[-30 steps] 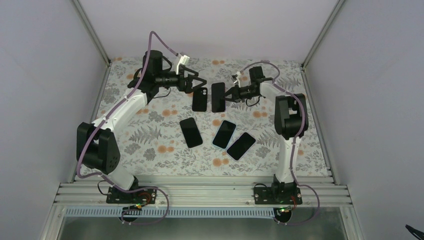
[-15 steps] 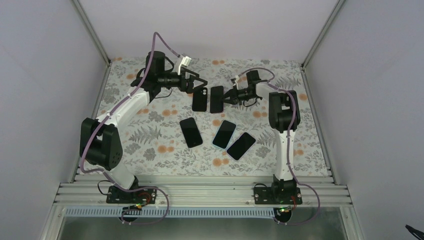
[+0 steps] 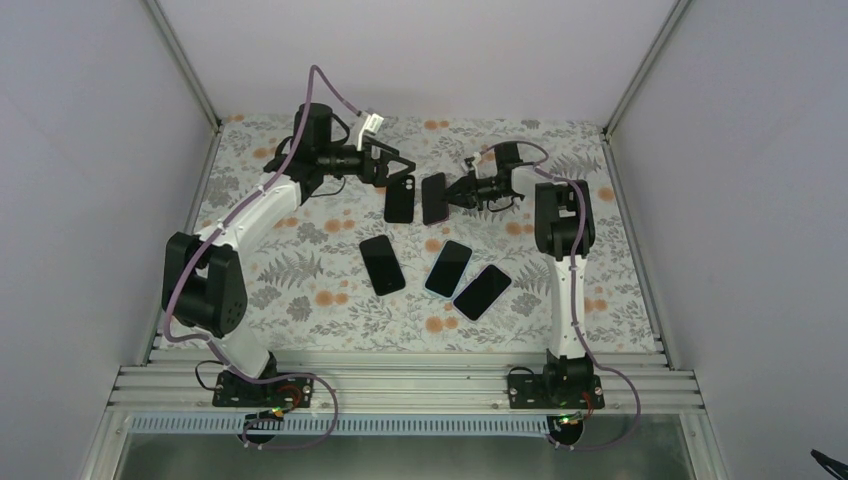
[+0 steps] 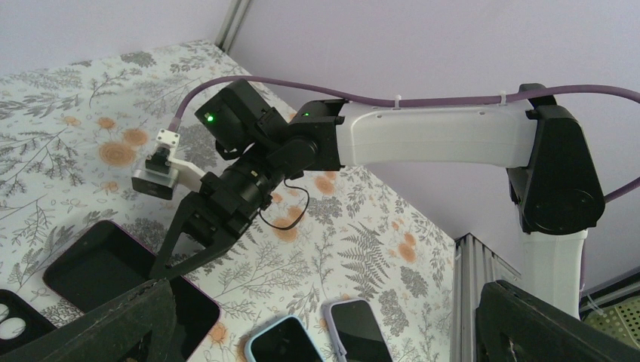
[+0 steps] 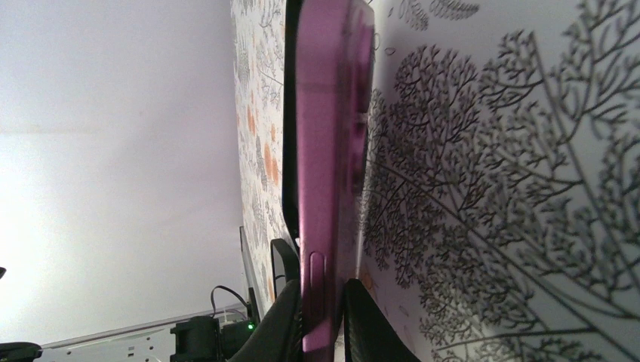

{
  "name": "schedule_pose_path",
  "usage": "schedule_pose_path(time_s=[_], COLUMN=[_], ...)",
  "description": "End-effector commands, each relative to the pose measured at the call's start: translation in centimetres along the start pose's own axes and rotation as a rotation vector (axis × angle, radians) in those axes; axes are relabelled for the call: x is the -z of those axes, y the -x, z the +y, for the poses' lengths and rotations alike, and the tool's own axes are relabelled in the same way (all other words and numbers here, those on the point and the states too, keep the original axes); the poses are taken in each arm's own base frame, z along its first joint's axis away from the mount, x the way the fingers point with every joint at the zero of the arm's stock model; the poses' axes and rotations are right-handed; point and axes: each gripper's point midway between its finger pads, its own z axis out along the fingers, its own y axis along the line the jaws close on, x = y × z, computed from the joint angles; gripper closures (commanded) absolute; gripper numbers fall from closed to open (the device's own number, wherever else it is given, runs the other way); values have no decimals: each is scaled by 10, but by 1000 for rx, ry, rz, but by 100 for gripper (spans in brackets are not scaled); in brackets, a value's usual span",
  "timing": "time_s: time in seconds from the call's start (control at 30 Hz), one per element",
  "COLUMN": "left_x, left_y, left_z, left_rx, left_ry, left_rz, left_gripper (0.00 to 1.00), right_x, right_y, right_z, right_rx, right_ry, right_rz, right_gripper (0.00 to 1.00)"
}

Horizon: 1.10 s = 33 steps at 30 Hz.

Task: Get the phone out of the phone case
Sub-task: Place the phone at the center of the board.

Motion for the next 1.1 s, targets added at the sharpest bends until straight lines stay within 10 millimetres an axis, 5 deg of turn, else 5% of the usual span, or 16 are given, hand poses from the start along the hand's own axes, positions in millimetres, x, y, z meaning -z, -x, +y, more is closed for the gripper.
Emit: schedule_pose_path(time_s=[0.0, 0.6, 0.87, 1.07], left_x=[0, -1, -1, 0], left_y=[11, 7, 5, 6], left_z=[1, 5, 8, 8], left_rx=[-11, 10, 21, 16], left_ry=[-8, -5, -7, 2], left_rz=[-17, -15, -16, -20], left_gripper=[0, 0, 0, 0], right_x=[2, -12, -14, -11], right_y=[9, -3, -6, -5], right_z=[9, 5, 8, 16], right_rx=[-10, -90, -83, -51], right_ry=[82, 98, 86, 20], right_rz=[5, 11, 11, -14], right_gripper=[88, 84, 62, 32])
